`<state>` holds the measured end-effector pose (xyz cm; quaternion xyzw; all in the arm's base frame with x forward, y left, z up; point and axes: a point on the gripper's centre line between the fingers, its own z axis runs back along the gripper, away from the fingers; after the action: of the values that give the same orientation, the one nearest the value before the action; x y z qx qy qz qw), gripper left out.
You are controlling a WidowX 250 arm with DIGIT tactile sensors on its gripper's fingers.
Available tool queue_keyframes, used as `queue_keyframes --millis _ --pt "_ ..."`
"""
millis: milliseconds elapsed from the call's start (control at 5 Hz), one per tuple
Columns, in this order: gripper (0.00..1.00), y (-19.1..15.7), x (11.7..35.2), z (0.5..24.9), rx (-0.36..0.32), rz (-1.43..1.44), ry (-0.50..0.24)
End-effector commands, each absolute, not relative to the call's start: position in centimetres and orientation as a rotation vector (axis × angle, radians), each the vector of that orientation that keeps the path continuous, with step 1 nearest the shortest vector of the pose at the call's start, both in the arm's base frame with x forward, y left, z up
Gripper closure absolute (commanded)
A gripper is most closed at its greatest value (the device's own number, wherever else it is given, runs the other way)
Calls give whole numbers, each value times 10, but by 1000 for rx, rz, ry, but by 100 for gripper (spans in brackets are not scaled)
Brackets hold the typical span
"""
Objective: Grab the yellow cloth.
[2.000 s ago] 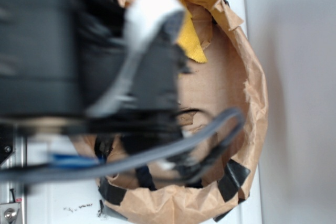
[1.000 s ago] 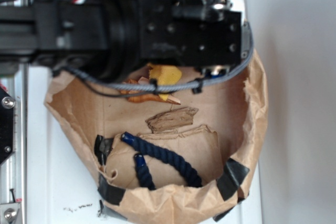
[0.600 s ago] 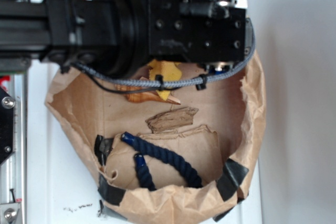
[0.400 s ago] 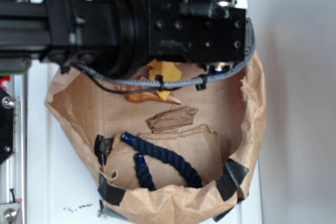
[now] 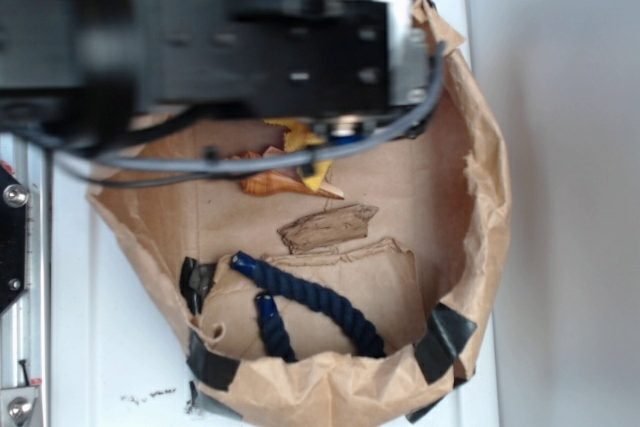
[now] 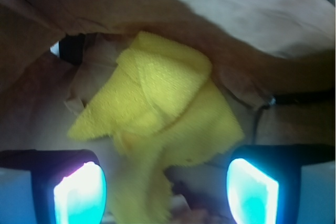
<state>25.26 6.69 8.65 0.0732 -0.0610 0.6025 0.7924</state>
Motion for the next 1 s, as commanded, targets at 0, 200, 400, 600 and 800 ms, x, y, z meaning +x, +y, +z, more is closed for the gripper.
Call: queue_keyframes --millis 0,200,400,600,800 --pt "0 78 238 72 144 1275 -247" --pt "0 92 248 57 159 1314 -285" --pt "0 107 249 68 127 1353 -256" --pt "0 117 249 77 97 1375 -248" --pt "0 118 250 66 104 1360 -264"
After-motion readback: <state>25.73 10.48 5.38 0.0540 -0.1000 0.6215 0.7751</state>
